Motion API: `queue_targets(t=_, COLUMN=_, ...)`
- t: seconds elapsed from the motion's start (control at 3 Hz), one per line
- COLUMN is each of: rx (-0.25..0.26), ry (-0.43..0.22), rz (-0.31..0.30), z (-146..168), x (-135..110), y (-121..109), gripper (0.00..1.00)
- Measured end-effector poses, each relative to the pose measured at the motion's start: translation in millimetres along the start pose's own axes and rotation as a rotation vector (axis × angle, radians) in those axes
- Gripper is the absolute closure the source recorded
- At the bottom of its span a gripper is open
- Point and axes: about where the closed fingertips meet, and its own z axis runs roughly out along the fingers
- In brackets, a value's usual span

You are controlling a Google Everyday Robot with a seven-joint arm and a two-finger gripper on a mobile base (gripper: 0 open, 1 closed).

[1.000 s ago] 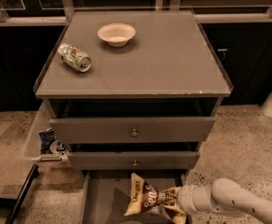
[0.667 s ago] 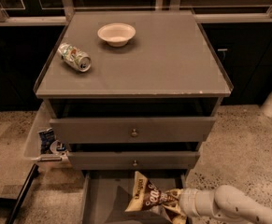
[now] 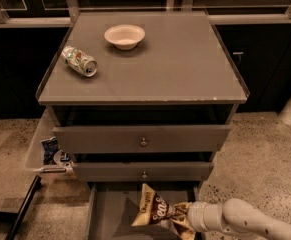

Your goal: Place brown chip bag into bottom drawer

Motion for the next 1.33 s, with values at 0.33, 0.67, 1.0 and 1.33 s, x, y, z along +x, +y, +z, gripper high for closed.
queue_targets(t=0.33, rx=0.034, ry=0.025, rz=-0.036, z=43, x=25, y=-4, gripper=1.0)
queue_targets(t=0.67, rx=0.085, ry=0.017, rz=-0.08, z=77, x=47, y=-10, gripper=1.0)
queue_targets(t=1.0, rx=0.111, ry=0.032, rz=-0.135, z=101, x=64, y=-20, gripper=1.0)
queue_targets(t=1.33, rx=0.121, ry=0.063, rz=-0.162, z=118, x=83, y=-36, gripper=1.0)
